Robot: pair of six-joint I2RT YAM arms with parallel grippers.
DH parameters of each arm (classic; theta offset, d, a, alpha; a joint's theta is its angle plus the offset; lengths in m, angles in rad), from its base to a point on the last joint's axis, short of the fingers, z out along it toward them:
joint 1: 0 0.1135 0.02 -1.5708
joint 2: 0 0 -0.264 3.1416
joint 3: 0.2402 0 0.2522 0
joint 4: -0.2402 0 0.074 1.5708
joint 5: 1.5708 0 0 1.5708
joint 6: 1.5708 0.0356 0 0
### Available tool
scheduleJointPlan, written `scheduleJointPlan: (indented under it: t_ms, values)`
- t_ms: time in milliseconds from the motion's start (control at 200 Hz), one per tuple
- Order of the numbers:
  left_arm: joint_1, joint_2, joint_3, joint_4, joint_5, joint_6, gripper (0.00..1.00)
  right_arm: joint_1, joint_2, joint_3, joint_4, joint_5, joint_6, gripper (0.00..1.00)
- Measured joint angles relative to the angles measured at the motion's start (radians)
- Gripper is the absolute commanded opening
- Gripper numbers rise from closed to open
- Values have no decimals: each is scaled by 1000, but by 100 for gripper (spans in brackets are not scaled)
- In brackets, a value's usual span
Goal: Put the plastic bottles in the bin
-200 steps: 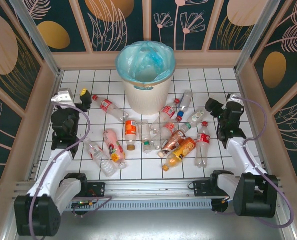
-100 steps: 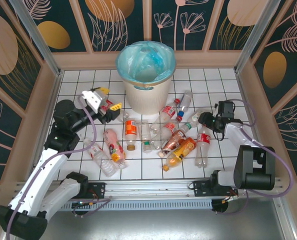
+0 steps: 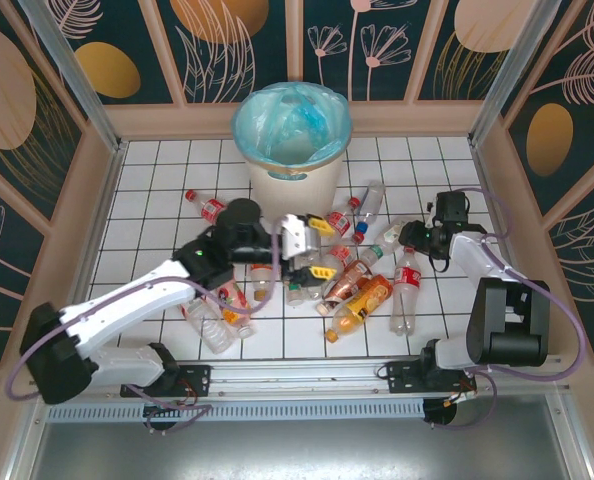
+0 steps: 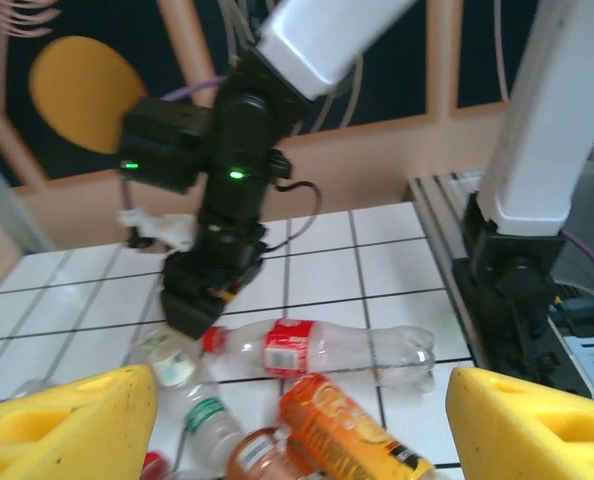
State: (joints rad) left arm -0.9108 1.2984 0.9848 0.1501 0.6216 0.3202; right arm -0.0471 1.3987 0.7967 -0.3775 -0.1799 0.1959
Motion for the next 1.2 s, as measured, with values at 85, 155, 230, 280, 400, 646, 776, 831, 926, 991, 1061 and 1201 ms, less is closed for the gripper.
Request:
scheduleJointPlan:
  t_ms: [85,155,230,280,400,646,776,831,926,991,1061,1201]
  values:
    - [-44,79,-3,82,0,5,74,0,0,0,-5,-2,-8,53]
    - [-61,124,-23,156,-5,4,73,0,0,-3,-3,-6,-8,52]
    - [-71,152,-57,218,-22,-7,74,0,0,-13,-2,-10,-8,53]
    - [-72,162,-78,253,-35,-15,75,0,0,-21,-3,-13,-8,53]
    - [-73,163,-112,291,-67,-19,76,0,0,-26,-3,-13,-8,54]
    - [-73,158,-114,321,-124,-22,76,0,18,-26,-4,-13,-8,53]
    - [-73,158,-114,321,-134,-22,76,1,49,-26,-5,-12,-8,53]
    - [-73,157,-114,321,-135,-22,76,1,54,-26,-4,-12,-8,52]
    - [-73,157,-114,321,-138,-21,76,1,57,-26,-4,-12,-9,52]
    - [-73,157,-114,321,-141,-21,76,1,60,-26,-4,-11,-12,52]
    - [-73,157,-114,321,-145,-21,76,1,65,-26,-3,-8,-15,52]
    - [-73,147,-116,320,-164,-6,77,1,68,-26,8,-3,-15,49]
